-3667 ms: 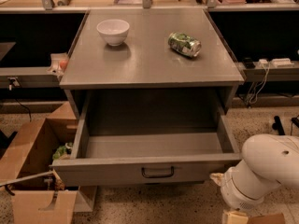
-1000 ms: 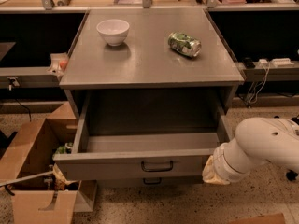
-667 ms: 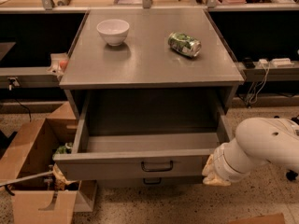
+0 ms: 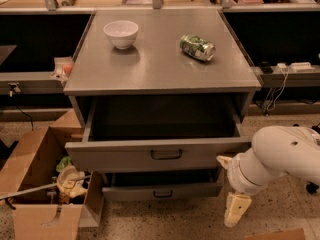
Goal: Close top drawer
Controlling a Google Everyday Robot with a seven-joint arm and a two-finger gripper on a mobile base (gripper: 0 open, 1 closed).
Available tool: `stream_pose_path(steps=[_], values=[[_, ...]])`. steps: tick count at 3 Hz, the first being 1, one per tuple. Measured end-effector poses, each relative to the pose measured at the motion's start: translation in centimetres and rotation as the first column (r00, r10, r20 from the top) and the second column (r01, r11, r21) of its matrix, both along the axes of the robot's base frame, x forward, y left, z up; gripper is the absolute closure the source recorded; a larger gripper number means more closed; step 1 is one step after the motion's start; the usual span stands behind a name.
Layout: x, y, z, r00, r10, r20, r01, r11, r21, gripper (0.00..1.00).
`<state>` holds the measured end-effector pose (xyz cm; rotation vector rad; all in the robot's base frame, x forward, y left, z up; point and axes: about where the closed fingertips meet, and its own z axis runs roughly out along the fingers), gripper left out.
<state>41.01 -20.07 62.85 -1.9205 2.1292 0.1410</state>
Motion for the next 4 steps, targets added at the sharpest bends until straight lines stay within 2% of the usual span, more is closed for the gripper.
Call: stream_pose_path(steps=[1, 3, 4], values=[[0.4, 0.1, -0.1, 0.9997, 0.018, 0.014, -0.019, 1.000, 0.018, 0.19], [6.1, 0.2, 0.0, 0.9916, 0.075, 0.105, -0.081, 0.995, 0.052, 0.65], [8.9, 0.4, 0.3, 0.9870, 0.084, 0.137, -0.093, 0.994, 0.059, 0.89]])
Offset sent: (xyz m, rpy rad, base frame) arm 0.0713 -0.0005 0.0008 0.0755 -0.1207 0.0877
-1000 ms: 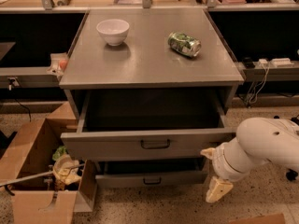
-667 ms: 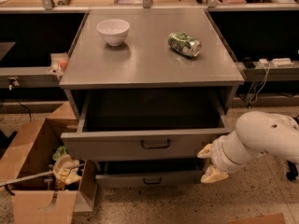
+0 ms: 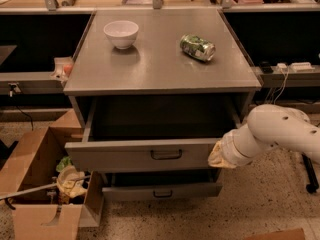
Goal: Close top drawer
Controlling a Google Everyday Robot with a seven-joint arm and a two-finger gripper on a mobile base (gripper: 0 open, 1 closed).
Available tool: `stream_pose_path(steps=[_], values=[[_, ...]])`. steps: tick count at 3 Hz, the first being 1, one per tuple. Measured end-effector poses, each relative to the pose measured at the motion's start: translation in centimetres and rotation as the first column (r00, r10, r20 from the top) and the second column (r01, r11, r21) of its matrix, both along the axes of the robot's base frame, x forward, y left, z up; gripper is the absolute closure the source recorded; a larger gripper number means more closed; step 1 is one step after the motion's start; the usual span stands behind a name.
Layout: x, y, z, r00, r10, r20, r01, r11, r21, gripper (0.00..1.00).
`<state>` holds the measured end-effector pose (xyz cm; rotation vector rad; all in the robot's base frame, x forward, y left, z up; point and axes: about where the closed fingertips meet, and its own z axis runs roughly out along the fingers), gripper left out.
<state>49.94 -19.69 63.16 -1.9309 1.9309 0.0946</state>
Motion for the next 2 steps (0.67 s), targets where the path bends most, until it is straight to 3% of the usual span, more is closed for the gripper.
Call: stream_pose_path(steps=[1, 2], values=[[0.65, 0.01, 0.14, 1.0000, -0.002, 0.007, 0.002, 1.000, 0.002, 1.00], [0.65, 0.02, 0.14, 1.0000, -0.002, 0.007, 0.002, 1.000, 0.002, 0.82]])
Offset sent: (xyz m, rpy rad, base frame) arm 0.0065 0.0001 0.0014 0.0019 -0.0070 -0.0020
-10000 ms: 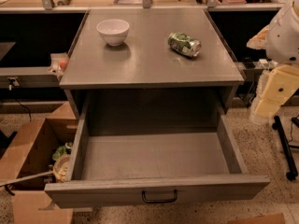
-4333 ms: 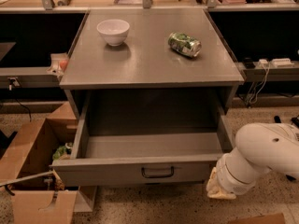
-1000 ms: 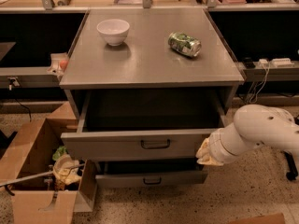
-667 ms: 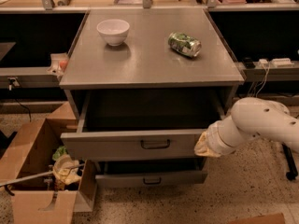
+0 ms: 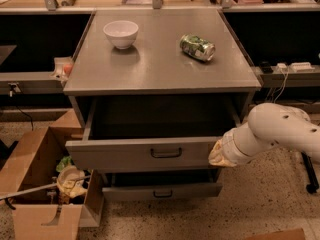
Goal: Close top drawer
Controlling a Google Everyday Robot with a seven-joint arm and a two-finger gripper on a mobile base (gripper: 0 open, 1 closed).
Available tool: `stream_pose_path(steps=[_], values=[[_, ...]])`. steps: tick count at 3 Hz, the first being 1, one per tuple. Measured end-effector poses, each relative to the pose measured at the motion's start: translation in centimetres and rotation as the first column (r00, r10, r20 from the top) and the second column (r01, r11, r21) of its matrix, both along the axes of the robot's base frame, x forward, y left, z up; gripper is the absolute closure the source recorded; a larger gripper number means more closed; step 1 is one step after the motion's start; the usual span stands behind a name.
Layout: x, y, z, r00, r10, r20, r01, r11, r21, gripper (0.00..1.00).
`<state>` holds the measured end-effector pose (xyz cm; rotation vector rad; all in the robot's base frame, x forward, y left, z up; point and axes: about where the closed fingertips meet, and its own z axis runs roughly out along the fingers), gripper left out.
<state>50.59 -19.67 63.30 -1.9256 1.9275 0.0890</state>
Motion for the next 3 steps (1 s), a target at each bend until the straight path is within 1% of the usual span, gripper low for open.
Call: stream_pose_path(steps=[1, 3], values=[[0.00, 0.00, 0.00, 1.0000, 0.000, 0.000, 0.000, 1.000, 0.000, 0.51], [0.00, 0.00, 0.00, 1.0000, 0.000, 0.000, 0.000, 1.000, 0.000, 0.05]])
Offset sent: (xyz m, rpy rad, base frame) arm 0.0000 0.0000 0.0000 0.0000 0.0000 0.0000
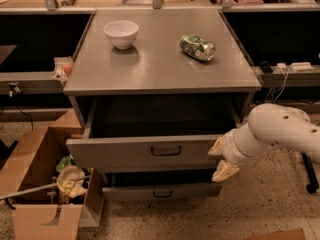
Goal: Close top drawer
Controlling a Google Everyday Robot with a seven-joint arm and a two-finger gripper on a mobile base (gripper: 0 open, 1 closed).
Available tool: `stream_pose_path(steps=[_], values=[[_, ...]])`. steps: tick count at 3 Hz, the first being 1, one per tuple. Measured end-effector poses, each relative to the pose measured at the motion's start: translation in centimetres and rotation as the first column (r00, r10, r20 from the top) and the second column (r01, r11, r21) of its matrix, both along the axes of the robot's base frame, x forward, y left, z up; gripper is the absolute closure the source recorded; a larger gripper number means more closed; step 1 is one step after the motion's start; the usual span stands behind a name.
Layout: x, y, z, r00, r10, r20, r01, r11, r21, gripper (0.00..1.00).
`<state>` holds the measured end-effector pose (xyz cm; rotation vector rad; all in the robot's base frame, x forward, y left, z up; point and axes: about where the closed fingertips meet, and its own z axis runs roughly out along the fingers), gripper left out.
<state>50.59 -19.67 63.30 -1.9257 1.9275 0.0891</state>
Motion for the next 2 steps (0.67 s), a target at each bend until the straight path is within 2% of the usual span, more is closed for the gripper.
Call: stream_pose_path(steps=[1, 2], values=[[0.00, 0.01, -0.01, 1.0000, 0.000, 0.000, 0.000, 1.000, 0.000, 0.00], [0.00, 0.01, -0.01, 1.0000, 0.000, 0.000, 0.000, 1.000, 0.000, 0.00]])
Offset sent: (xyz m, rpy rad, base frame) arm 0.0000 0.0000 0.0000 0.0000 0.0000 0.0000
